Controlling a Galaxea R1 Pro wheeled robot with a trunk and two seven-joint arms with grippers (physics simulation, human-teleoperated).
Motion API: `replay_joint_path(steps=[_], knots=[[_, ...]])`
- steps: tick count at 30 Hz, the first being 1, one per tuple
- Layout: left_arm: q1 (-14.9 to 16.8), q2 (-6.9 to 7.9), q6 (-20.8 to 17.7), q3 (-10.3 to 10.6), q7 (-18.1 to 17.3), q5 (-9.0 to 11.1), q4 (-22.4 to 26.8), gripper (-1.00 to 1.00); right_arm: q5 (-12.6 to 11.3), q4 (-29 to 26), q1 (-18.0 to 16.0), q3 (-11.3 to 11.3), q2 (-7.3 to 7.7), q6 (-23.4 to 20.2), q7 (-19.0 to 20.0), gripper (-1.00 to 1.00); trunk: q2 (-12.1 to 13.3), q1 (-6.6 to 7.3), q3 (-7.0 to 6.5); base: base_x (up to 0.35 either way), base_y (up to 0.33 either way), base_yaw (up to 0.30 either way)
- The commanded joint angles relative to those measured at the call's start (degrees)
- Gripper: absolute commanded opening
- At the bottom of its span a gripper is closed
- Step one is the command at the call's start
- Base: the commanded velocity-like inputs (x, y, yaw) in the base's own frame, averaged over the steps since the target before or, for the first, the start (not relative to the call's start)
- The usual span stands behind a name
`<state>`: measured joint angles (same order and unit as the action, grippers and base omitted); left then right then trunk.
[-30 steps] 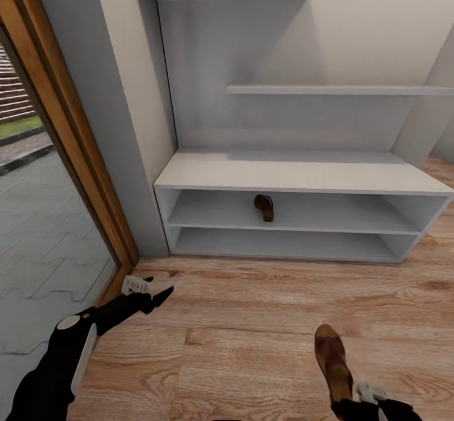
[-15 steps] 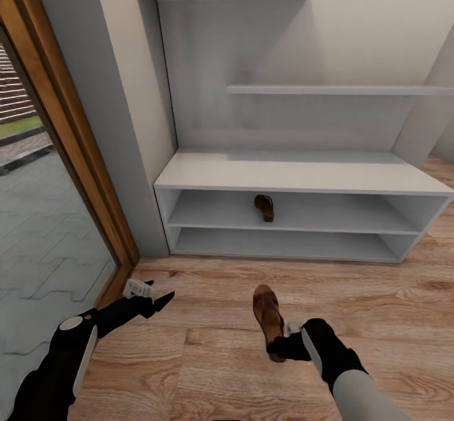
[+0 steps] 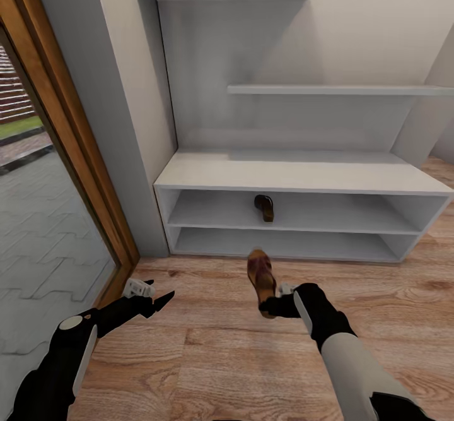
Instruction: Pick up the two gym shoes and the two sandals from the corridor floor and place them onto the hallstand (shoe rack) in the corridor, making sure they are on the rack and not on the floor. Arrange them so the two gym shoes are next to each other and the two sandals are next to each other.
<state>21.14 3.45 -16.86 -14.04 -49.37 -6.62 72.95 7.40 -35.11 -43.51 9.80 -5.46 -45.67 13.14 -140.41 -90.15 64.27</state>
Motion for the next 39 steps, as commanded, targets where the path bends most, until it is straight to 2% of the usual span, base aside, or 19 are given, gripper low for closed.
replay_joint_path(steps=[1,7,12,13,17,27,35,37,39], knots=[[0.04,-0.02,-0.45,-0.11,-0.39,-0.24,0.08,1.00,0.60,-0.10,-0.05,0.40,-0.14,-0.10,0.31,-1.00,-0.02,0.01,0.05,0.000,0.000,0.000],[0.04,-0.10,-0.45,0.22,-0.45,-0.16,0.10,1.00,0.60,-0.07,-0.08,0.40,-0.24,4.02,0.31,-1.00,-0.02,0.01,0.05,0.000,0.000,0.000],[0.04,-0.19,-0.45,2.41,-0.51,-0.15,0.16,1.00,0.60,-0.06,-0.08,0.33,-0.25,6.32,0.31,-1.00,-0.02,0.01,0.05,0.000,0.000,0.000],[0.04,-0.20,-0.45,3.20,-0.53,-0.15,0.17,1.00,0.60,-0.05,-0.08,0.30,-0.25,8.49,0.31,-1.00,-0.02,0.01,0.05,0.000,0.000,0.000],[0.04,-0.32,-0.48,3.84,-0.55,-0.15,0.17,1.00,0.58,0.03,-0.08,0.24,-0.25,11.92,0.31,-1.00,-0.02,0.01,0.05,0.000,0.000,0.000],[0.04,-0.37,-0.54,4.06,-0.62,-0.10,0.17,1.00,0.55,0.19,-0.08,0.31,-0.23,12.95,0.31,-1.00,-0.02,0.01,0.05,0.003,0.002,0.000],[0.04,-0.38,-0.66,4.12,-0.96,0.05,0.22,1.00,0.58,0.43,-0.08,0.23,-0.25,12.97,0.31,-1.00,-0.02,0.01,0.05,0.185,0.163,0.000],[0.04,-0.41,-0.72,4.17,-1.81,0.08,0.24,1.00,0.59,0.45,-0.08,0.24,-0.24,12.97,0.31,-1.00,-0.02,0.01,0.05,0.139,0.109,0.000],[0.04,-0.47,-0.77,4.34,-4.26,0.10,0.25,1.00,0.60,0.45,-0.08,0.23,-0.25,12.97,0.31,-1.00,-0.02,0.01,0.05,0.065,0.051,0.000]])
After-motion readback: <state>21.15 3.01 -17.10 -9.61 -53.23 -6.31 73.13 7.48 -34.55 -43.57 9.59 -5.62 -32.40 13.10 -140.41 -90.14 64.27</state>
